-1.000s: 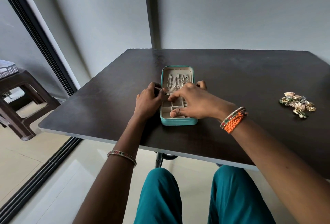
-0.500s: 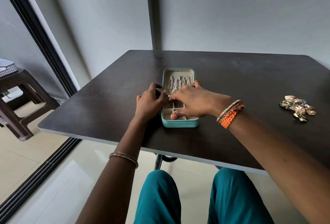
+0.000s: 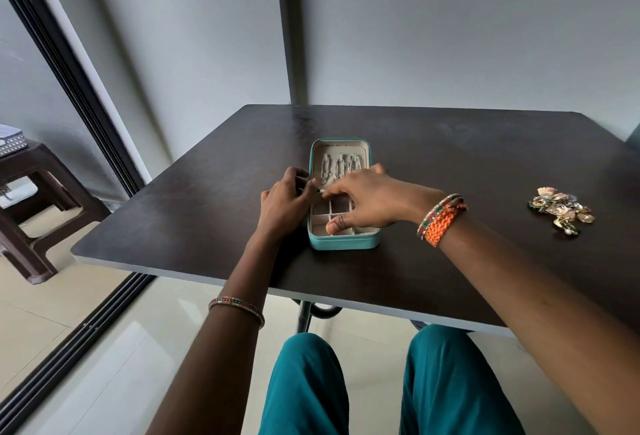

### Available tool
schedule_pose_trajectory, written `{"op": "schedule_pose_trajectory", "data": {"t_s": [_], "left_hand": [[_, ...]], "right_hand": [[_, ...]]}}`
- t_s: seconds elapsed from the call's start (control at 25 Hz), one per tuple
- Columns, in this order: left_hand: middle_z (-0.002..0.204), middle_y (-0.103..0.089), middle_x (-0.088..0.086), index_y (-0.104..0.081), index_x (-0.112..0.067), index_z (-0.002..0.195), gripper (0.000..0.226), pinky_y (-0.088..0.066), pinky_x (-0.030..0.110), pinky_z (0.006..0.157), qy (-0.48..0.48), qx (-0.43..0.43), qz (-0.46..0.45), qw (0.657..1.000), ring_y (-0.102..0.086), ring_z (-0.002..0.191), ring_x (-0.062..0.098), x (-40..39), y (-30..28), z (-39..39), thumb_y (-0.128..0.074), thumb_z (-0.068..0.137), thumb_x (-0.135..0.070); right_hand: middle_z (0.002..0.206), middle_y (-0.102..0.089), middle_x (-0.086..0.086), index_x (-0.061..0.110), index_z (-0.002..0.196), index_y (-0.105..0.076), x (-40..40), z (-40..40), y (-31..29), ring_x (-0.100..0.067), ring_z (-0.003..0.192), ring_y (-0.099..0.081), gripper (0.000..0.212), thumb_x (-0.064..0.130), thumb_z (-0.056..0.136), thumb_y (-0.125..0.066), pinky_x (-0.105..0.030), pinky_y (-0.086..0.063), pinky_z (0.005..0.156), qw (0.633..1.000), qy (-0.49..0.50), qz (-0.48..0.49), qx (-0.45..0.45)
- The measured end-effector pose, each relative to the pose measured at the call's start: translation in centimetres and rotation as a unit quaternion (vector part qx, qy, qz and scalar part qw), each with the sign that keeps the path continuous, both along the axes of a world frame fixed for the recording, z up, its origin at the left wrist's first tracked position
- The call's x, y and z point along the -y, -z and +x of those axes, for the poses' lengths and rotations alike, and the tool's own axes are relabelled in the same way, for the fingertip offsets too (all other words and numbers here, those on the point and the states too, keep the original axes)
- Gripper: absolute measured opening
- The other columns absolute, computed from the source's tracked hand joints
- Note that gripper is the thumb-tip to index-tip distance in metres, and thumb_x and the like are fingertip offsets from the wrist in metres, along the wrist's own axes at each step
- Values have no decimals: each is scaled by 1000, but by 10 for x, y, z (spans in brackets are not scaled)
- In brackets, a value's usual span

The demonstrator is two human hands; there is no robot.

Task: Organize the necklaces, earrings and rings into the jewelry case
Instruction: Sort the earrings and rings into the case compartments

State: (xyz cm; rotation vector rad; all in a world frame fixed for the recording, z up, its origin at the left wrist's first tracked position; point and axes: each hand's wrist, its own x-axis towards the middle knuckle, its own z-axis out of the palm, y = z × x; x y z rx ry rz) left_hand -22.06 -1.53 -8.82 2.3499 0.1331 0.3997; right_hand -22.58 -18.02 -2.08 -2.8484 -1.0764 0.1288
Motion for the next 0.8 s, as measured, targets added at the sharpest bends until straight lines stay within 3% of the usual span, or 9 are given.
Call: {"op": "schedule_pose_trajectory", "data": {"t_s": [0.12,0.24,0.36,0.44,0.52,0.6,0.72,0.8], "left_hand": [[104,-67,6,-56,-18,112,41,-46,45,94,1,4,-76,997,-63,100,27,-4,-1,-3,-50,84,-48],[113,-62,11,-55,-17,115,47,-50,45,91,17,12,-132,991,-61,104,30,-1,-13,-9,-57,77,-46],[110,-63,0,-56,-32,103,37,-44,47,97,35,38,-68,996,-58,106,27,22,-43,-20,-54,72,-50],[114,-63,-2,-59,-30,105,24,-36,42,101,47,91,18,995,-54,112,24,57,-61,-31,-55,82,-33],[118,-61,-1,-60,-24,111,25,-31,39,101,92,142,75,983,-49,115,23,110,-68,-43,-54,86,-23],[121,-58,1,-58,-22,114,28,-27,37,99,153,139,96,974,-45,117,22,160,-57,-46,-53,87,-22],[127,-53,5,-52,-17,121,32,-31,40,100,194,49,64,978,-41,123,26,209,-30,-25,-49,90,-23],[131,-50,7,-46,-15,128,36,-33,42,103,211,-12,34,977,-37,126,28,229,-21,-9,-46,94,-26]], "right_hand": [[123,-63,7,30,123,-58,20,-7,3,-14,117,-54,41,45,85,-63,-38,-27,102,988,40,148,26],[98,-69,13,30,101,-69,51,-13,12,-10,95,-63,15,29,86,-64,-39,-46,94,959,84,266,53],[91,-72,6,24,95,-72,81,-18,21,-7,82,-65,14,16,86,-64,-13,-50,75,946,104,305,27],[92,-71,4,21,96,-72,97,-24,27,-7,82,-64,15,13,87,-64,-6,-44,68,943,114,311,30],[90,-71,5,22,90,-72,120,-28,35,-8,84,-64,13,13,86,-63,-18,-48,70,931,148,329,61],[89,-71,3,23,84,-72,149,-28,43,-14,87,-63,15,12,83,-62,-30,-50,75,914,197,329,130],[86,-70,1,23,78,-71,197,-24,50,-24,89,-61,18,8,77,-60,-37,-50,79,887,271,279,251],[85,-67,1,23,75,-69,224,-24,50,-26,90,-58,15,14,76,-57,-42,-48,80,859,329,271,285]]}}
